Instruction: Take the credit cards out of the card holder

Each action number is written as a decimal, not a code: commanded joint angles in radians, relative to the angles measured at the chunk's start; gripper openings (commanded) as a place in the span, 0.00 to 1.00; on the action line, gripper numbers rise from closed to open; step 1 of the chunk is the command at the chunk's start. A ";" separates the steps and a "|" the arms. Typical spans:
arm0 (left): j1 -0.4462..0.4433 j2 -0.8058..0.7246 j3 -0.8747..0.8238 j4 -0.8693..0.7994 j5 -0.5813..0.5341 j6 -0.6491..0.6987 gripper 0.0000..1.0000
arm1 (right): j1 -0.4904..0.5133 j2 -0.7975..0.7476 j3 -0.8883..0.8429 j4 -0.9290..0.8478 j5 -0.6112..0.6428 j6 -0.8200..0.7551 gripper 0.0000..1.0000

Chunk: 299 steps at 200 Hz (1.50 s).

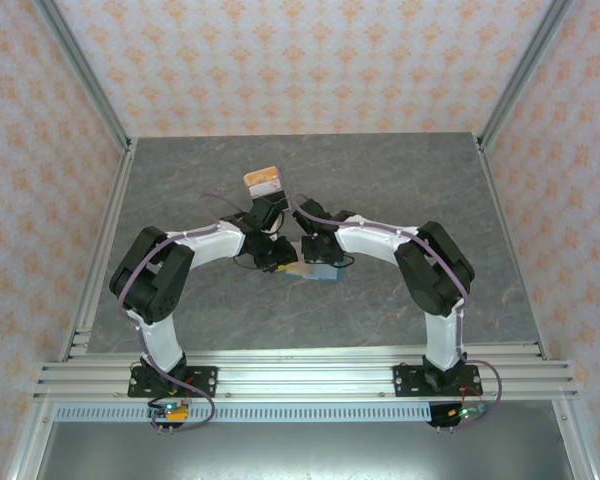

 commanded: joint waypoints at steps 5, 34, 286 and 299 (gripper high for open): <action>-0.009 0.009 0.012 0.040 0.041 -0.009 0.23 | -0.001 0.014 -0.013 -0.023 0.004 0.007 0.29; -0.008 0.009 0.015 0.043 0.060 -0.004 0.21 | -0.008 0.003 -0.021 -0.012 -0.008 0.014 0.29; -0.138 0.137 0.173 0.116 0.122 -0.061 0.43 | -0.130 -0.506 -0.311 0.150 0.045 0.127 0.50; -0.138 0.139 0.186 0.088 0.107 -0.047 0.43 | -0.130 -0.507 -0.308 0.147 0.041 0.126 0.50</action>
